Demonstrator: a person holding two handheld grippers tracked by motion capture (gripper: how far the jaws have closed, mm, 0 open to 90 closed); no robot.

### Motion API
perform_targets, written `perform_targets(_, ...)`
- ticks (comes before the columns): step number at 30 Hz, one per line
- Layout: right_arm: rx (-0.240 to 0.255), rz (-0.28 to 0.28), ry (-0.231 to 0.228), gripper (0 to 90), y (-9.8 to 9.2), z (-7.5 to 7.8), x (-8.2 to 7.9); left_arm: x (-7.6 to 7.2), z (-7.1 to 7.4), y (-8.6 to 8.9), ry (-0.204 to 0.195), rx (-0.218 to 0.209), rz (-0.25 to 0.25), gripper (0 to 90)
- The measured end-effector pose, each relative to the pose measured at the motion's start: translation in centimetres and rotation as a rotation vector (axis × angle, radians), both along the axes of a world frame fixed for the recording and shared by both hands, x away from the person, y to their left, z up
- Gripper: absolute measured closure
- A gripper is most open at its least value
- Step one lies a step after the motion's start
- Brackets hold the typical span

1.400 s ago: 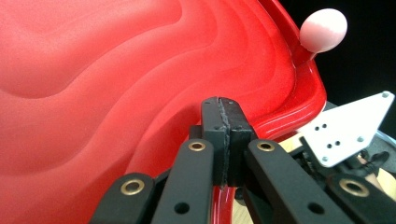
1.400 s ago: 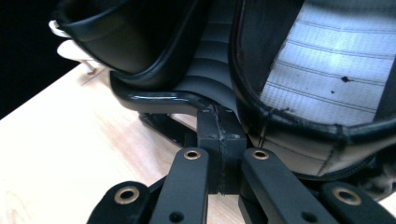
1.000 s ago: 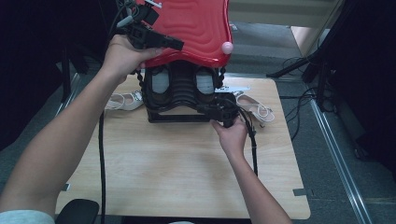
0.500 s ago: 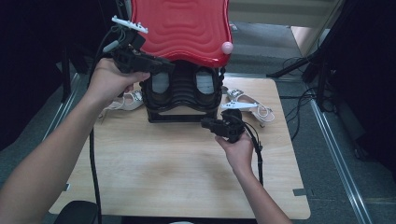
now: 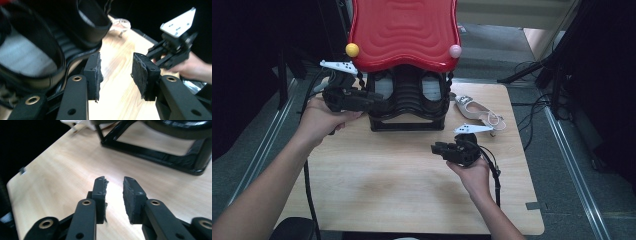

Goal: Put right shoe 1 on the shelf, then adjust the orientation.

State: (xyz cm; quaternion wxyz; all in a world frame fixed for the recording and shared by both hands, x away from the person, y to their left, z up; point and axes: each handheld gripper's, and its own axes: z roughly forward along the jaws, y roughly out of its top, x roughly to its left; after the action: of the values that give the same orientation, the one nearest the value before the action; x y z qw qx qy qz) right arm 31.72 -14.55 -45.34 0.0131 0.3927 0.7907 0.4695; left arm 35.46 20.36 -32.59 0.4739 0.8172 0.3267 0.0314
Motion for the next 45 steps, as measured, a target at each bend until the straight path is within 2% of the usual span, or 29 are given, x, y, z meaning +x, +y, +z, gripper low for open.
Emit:
perform_targets(3,0.023,0.024,0.016,68.5,-0.8,-0.2,-0.2,-0.5,-1.3,0.3,-0.019,0.012,-0.012,57.6)
perform_targets(7,0.0,0.043,0.001,59.6,-1.3,-0.4,-0.3,-0.7,-2.9,0.8,0.002,0.012,-0.01,52.0)
perform_targets(8,0.003,0.044,0.001,56.3,-1.5,-0.4,-0.3,-0.7,-3.3,0.8,0.013,-0.001,-0.009,50.6)
perform_targets(11,0.023,0.066,-0.035,50.4,-1.8,-0.6,-0.5,-0.9,-4.3,1.2,0.016,-0.015,-0.016,45.8)
perform_targets(13,0.016,0.077,-0.059,49.1,-1.9,-0.7,-0.6,-1.0,-5.2,1.5,0.025,-0.032,-0.018,42.8)
perform_targets(17,-0.003,0.069,-0.026,47.1,-2.2,-1.0,-0.5,-1.1,-7.0,2.1,0.057,-0.029,0.008,39.4)
perform_targets(21,-0.006,0.068,-0.027,43.7,-2.4,-1.1,-0.5,-1.2,-8.7,2.8,0.085,-0.029,0.023,39.8)
perform_targets(23,-0.009,0.053,-0.035,43.4,-2.6,-1.2,-0.8,-1.3,-9.4,3.0,0.091,-0.039,0.026,39.7)
perform_targets(25,0.004,0.046,-0.034,43.5,-2.8,-1.4,-1.0,-1.5,-10.2,3.4,0.088,-0.047,0.007,39.7)
perform_targets(27,-0.011,0.043,-0.037,43.5,-2.9,-1.4,-1.2,-1.6,-10.9,3.7,0.081,-0.037,0.012,40.1)
perform_targets(29,0.0,0.035,-0.032,43.9,-3.1,-1.5,-1.2,-1.7,-11.7,4.1,0.089,-0.017,0.007,41.6)
perform_targets(36,0.026,0.021,-0.005,45.7,-3.9,-1.6,-0.6,-1.9,-13.3,5.9,0.127,-0.046,0.025,48.5)
perform_targets(40,0.004,0.016,-0.006,45.1,-4.0,-1.6,-0.4,-2.0,-13.5,7.1,0.136,-0.033,0.056,58.8)
perform_targets(43,-0.012,0.016,-0.008,45.3,-4.0,-1.6,-0.3,-2.1,-13.7,7.8,0.153,-0.044,0.07,66.0)
perform_targets(45,-0.033,0.002,-0.011,46.0,-4.0,-1.7,-0.3,-2.2,-13.7,8.4,0.147,-0.05,0.077,75.5)
